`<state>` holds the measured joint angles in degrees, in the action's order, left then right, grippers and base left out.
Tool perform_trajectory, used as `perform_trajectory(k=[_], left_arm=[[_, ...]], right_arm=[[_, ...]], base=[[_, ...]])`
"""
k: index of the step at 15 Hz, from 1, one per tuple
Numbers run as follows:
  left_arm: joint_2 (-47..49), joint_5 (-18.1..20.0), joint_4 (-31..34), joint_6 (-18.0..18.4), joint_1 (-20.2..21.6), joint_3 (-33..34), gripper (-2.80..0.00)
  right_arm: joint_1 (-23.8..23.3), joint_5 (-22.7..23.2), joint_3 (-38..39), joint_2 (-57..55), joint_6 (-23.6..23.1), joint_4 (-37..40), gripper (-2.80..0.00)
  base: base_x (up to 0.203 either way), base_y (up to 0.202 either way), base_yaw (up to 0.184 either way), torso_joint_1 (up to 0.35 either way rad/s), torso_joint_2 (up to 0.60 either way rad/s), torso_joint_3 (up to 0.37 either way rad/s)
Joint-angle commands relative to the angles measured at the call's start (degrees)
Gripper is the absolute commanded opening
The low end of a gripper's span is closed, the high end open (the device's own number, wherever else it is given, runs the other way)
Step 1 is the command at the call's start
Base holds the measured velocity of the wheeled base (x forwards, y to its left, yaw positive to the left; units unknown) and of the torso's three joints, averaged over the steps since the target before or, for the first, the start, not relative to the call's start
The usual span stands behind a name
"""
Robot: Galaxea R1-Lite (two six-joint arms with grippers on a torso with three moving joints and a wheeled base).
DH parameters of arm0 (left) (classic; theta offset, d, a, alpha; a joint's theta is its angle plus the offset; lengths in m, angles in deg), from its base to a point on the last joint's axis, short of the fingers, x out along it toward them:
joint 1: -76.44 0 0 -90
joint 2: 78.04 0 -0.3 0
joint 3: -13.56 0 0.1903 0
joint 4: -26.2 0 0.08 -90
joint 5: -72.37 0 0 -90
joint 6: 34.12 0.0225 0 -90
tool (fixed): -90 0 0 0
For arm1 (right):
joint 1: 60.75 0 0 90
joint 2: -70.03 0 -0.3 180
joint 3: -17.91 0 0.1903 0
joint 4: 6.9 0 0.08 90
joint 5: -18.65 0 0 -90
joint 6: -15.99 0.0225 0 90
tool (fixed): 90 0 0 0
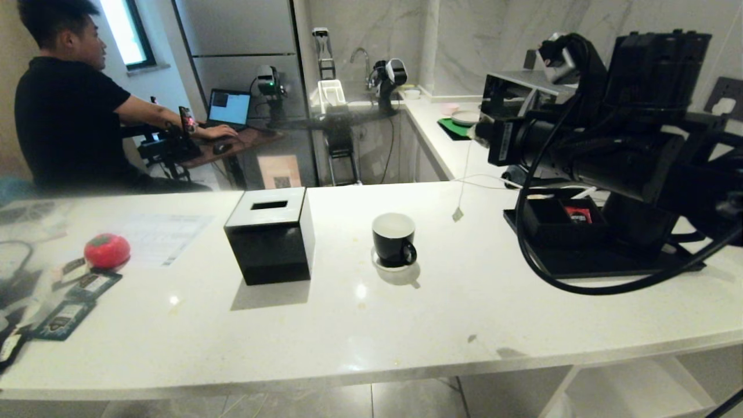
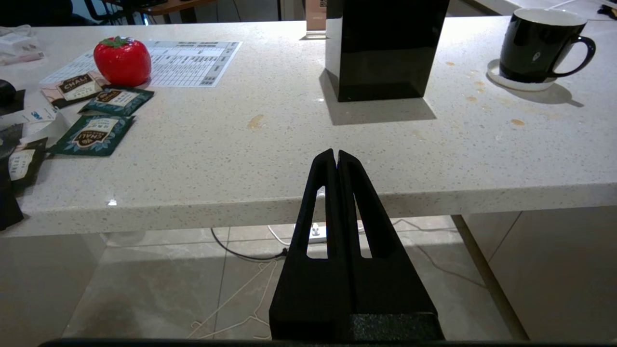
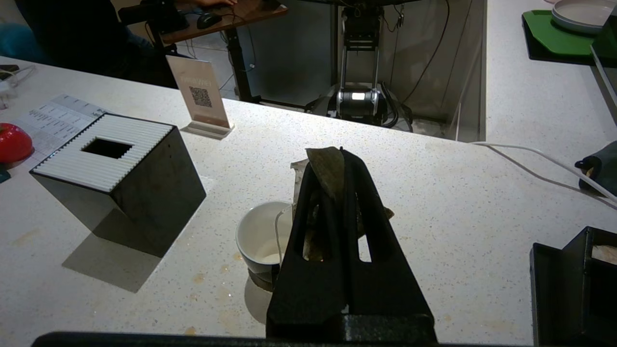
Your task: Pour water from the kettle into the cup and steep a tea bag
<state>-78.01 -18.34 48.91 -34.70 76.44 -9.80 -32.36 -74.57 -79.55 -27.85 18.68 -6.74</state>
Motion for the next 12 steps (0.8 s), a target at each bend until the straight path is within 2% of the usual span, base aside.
perform_trajectory(k=[1, 7, 12], left_arm=[[0.0, 0.0, 0.0, 0.0, 0.0, 0.0, -2.8], [0.0, 0.0, 0.0, -0.1, 0.0, 0.0, -2.8], [0.0, 0.0, 0.0, -0.1, 0.0, 0.0, -2.8]], right_arm=[[0.4, 0.1, -0.1, 0.0, 0.0, -0.2, -2.8], [2.1, -0.1, -0.7, 0.1, 0.0, -0.2, -2.8], [5.4, -0.1, 0.0, 0.8, -0.1, -0.2, -2.8]], base=[[0.0, 0.0, 0.0, 0.0, 0.0, 0.0], [0.0, 0.0, 0.0, 0.0, 0.0, 0.0], [0.0, 0.0, 0.0, 0.0, 0.0, 0.0]])
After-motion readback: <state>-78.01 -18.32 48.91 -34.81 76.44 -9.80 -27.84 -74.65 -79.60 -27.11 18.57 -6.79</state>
